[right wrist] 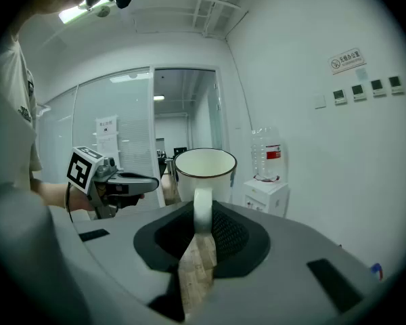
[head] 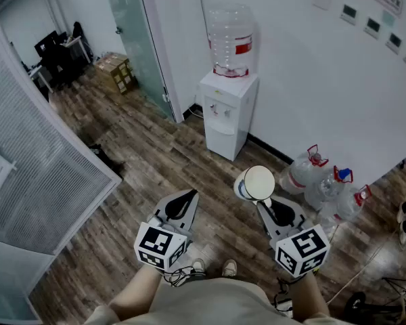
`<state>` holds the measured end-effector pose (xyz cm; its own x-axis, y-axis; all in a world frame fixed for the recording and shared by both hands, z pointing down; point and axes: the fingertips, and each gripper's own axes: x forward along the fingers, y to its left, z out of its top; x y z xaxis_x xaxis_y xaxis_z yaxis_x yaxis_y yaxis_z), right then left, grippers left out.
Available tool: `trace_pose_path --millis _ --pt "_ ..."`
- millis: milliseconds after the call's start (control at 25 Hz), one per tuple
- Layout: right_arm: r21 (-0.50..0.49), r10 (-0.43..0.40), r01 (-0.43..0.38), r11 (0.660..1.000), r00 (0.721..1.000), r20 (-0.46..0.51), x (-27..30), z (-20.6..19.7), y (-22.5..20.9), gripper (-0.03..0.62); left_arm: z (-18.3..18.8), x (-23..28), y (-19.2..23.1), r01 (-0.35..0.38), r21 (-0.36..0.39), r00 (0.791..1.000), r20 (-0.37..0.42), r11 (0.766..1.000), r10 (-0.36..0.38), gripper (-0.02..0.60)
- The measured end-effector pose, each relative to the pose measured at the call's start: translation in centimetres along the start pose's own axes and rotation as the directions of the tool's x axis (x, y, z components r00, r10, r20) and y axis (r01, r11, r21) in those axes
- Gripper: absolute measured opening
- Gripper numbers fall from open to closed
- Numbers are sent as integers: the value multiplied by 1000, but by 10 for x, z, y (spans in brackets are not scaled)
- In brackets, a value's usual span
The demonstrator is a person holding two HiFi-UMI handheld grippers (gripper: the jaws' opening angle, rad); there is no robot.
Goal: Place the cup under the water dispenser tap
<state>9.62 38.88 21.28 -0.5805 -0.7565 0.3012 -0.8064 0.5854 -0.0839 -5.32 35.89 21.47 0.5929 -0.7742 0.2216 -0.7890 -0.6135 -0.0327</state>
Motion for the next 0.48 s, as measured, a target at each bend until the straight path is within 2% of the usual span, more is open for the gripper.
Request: trace_pose_path --millis 480 --pt "-18 -23 22 1000 1000 -9 -6 -2 -15 66 3 11 -3 -2 10 1000 4 1000 1 6"
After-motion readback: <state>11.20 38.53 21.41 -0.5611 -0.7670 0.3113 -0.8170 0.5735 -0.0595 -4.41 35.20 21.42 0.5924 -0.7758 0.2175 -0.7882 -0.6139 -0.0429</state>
